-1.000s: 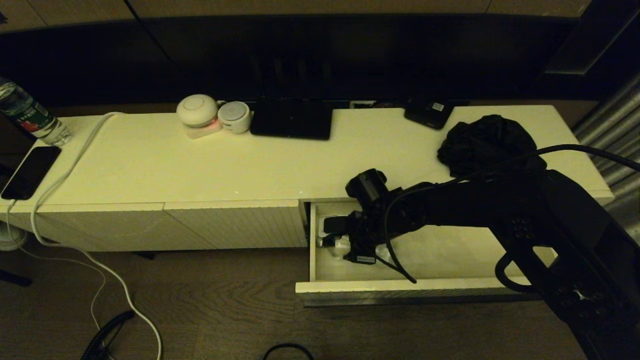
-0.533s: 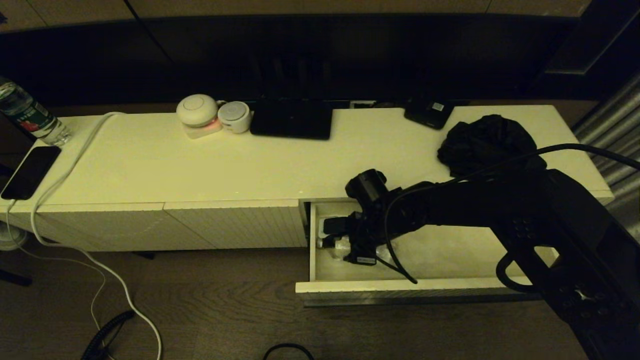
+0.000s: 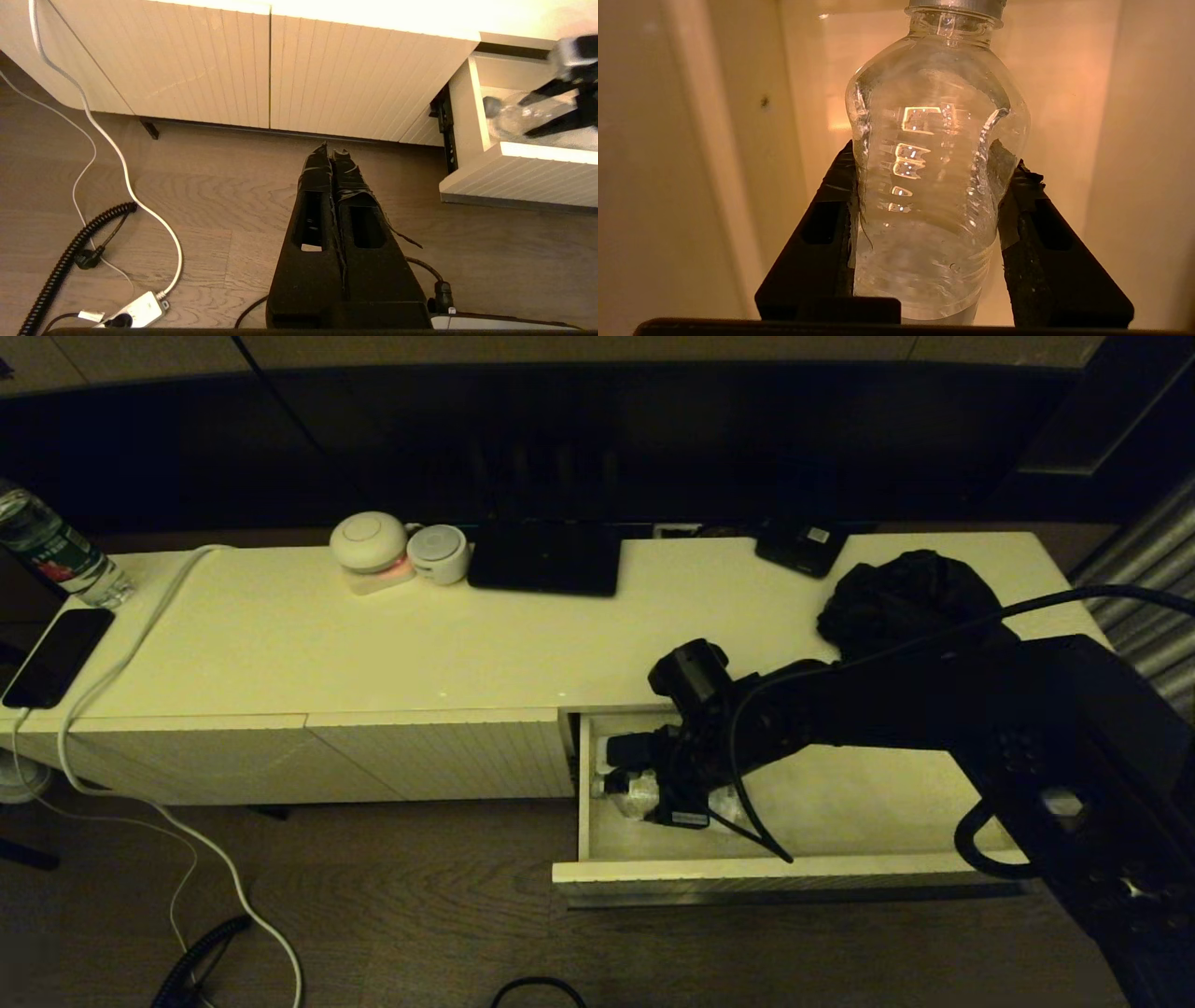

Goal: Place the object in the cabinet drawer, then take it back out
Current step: Take the mineral water out of the drawer and put it on the table

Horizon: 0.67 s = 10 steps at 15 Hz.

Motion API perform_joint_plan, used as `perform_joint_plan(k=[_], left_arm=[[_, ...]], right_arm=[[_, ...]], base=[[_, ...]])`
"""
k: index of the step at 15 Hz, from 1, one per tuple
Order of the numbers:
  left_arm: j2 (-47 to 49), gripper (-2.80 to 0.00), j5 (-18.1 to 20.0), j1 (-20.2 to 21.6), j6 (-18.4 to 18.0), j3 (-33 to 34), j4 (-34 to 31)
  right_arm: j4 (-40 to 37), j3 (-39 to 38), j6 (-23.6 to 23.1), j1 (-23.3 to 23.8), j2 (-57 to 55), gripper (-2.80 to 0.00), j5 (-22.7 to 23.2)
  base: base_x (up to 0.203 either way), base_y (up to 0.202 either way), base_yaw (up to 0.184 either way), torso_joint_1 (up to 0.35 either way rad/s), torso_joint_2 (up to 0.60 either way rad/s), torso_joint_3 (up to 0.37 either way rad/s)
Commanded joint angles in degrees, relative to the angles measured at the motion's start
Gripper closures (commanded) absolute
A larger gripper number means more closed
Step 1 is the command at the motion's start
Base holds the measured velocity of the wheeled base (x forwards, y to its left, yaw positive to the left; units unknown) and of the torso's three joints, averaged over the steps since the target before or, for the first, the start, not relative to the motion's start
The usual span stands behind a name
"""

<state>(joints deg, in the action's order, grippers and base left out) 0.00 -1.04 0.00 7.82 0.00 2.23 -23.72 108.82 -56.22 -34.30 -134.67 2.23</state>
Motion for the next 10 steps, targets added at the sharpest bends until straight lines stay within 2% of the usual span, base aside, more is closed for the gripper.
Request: perform_joint_plan(k=[1,6,10], left_arm=[[-0.1,0.00,0.0,0.0,0.1,0.0,0.0],[-0.1,0.00,0.0,0.0,0.1,0.0,0.1],[-0.1,0.00,0.0,0.0,0.1,0.0,0.1]], right_arm=[[-0.4,-2.2,-0.3,0.2,4.5,0.00,0.0],[-0.2,-8.6,-0.5,0.5,10.7,0.00,0.0],[-0.4,-10.0,-0.6,0.8,14.0,0.00,-0.1]], base=[[0.000,0.000,0.000,0.000,0.00,0.000],[0.000,0.000,0.000,0.000,0.00,0.000],[0.000,0.000,0.000,0.000,0.00,0.000]])
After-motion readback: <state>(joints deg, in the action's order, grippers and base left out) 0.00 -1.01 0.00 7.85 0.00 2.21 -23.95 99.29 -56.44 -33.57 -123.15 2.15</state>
